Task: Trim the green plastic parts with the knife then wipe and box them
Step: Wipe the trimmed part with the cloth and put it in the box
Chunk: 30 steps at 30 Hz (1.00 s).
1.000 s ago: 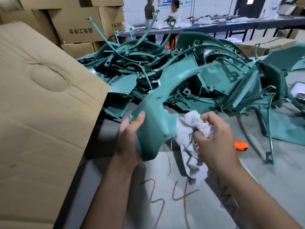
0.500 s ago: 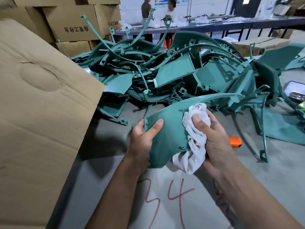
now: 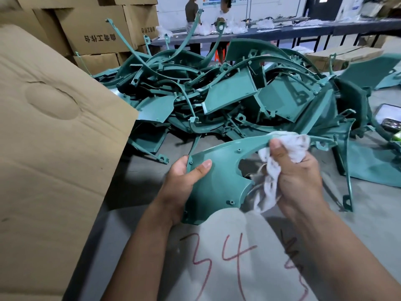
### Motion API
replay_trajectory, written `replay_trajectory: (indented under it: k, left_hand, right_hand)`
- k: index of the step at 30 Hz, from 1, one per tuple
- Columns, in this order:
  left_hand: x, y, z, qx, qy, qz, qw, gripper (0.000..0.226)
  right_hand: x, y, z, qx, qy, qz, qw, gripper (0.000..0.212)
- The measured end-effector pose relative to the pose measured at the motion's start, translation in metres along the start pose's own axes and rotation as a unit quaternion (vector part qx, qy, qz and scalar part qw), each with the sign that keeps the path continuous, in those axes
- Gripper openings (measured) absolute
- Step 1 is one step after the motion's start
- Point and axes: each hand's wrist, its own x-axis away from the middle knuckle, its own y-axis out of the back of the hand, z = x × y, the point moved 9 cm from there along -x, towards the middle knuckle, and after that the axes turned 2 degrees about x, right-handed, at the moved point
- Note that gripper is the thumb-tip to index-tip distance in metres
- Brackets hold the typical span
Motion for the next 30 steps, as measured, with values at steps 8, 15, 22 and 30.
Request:
replay_trajectory:
  k: [8, 15, 22, 30]
  left_hand:
    - [0.001, -0.002, 0.005, 0.012, 0.021, -0.037, 0.999, 0.031]
    - [0.000, 0.014, -0.021, 0.137, -0.044, -0.042, 0.989, 0.042]
    - [-0.004, 0.002, 0.000, -0.004, -0.019, -0.013, 1.000, 0.034]
    - [0.007, 0.003, -0.019, 0.010, -0.169, -0.171, 0.970, 0.035]
  right_hand:
    - [0.002, 0.026, -0.004, -0.106, -0.011, -0.134, 0.985, 0.021]
    - [0.001, 0.020, -0.006, 0.062, 0.002, -0.107, 0.992, 0.030]
    - [0.031, -0.049, -0.045, -0.040, -0.192, 0.169, 0.966, 0.051]
    - [0.030, -0.039, -0.055, -0.098, -0.167, -0.017, 0.981, 0.052]
